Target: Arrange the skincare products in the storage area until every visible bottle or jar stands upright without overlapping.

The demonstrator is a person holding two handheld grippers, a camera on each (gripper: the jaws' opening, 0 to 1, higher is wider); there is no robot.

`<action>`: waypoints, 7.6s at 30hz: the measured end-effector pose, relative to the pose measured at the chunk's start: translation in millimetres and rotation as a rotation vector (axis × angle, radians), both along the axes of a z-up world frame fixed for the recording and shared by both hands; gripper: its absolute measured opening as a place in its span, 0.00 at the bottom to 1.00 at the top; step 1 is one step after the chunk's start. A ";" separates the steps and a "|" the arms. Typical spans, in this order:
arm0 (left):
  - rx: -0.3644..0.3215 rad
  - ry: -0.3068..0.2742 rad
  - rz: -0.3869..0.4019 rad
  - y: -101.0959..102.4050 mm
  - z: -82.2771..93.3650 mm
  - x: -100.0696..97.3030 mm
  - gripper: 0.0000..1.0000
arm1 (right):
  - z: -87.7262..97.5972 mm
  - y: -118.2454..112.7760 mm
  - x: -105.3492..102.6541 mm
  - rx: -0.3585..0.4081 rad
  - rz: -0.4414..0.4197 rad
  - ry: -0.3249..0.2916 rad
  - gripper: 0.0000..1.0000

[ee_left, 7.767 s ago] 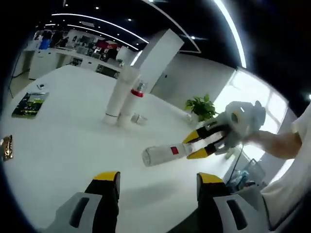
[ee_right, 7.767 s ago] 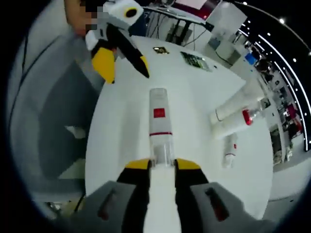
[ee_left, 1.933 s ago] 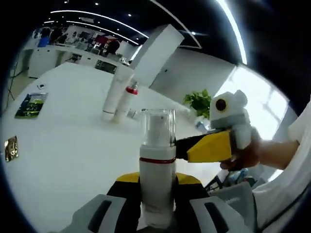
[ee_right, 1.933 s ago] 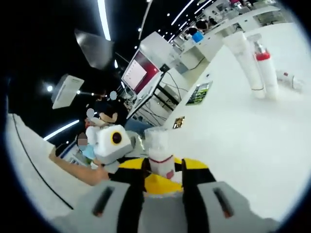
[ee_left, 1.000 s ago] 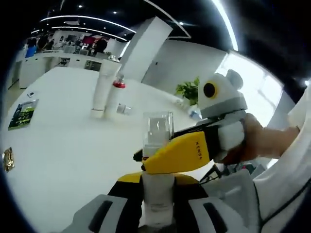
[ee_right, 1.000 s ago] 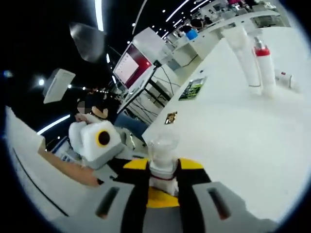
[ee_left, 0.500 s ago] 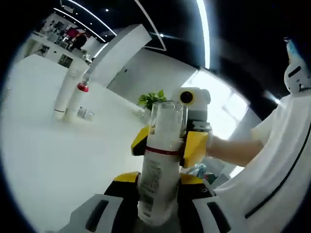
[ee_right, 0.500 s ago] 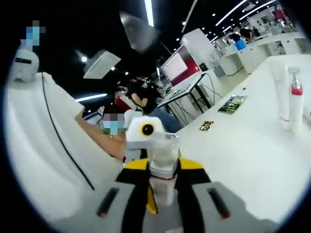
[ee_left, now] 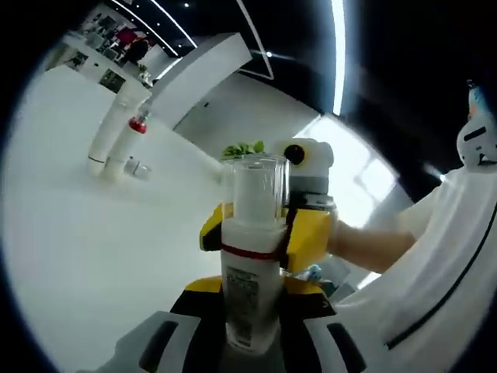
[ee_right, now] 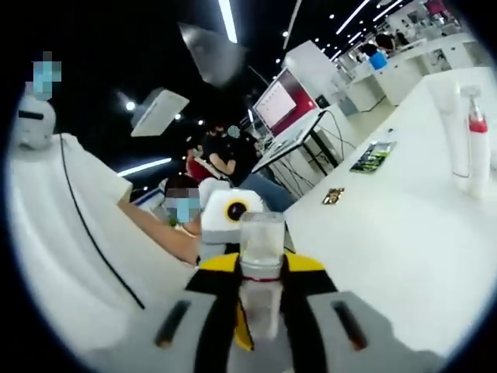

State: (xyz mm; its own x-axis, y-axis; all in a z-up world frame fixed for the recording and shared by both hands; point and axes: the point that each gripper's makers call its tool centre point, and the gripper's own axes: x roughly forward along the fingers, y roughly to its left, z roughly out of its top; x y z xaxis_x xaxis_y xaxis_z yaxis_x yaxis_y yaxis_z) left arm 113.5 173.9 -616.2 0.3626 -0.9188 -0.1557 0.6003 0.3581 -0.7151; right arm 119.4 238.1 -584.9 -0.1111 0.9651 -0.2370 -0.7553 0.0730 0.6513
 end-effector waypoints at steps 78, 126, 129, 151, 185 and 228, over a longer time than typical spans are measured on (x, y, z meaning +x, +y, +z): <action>0.042 -0.028 0.061 9.5 -3.9 9.6 0.28 | 2.4 6.3 5.3 0.032 -0.052 -0.028 0.23; 0.135 -0.179 0.022 -1.5 -3.7 7.0 0.32 | 20.7 0.7 2.9 0.075 0.046 -0.111 0.22; 0.118 -0.186 0.034 1.2 0.5 8.0 0.28 | 19.3 3.5 1.6 0.087 0.055 -0.111 0.22; 0.327 -0.045 0.208 38.7 -36.2 29.5 0.27 | -19.6 6.9 33.0 -0.066 -0.286 0.057 0.36; 0.136 -0.155 -0.020 -3.7 -7.7 0.0 0.35 | 27.9 -10.7 3.6 0.056 0.144 -0.159 0.19; 0.538 -0.151 0.178 60.5 -56.0 38.7 0.35 | 3.7 -12.9 49.5 -0.301 0.189 -0.516 0.18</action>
State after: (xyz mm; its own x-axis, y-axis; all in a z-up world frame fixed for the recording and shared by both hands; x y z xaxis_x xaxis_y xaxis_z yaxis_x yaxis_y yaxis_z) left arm 152.2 234.4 -672.2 0.5583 -0.6479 -0.5183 0.5787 0.7517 -0.3163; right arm 169.0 225.2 -581.3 -0.0717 0.8224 -0.5644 -0.9848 0.0314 0.1709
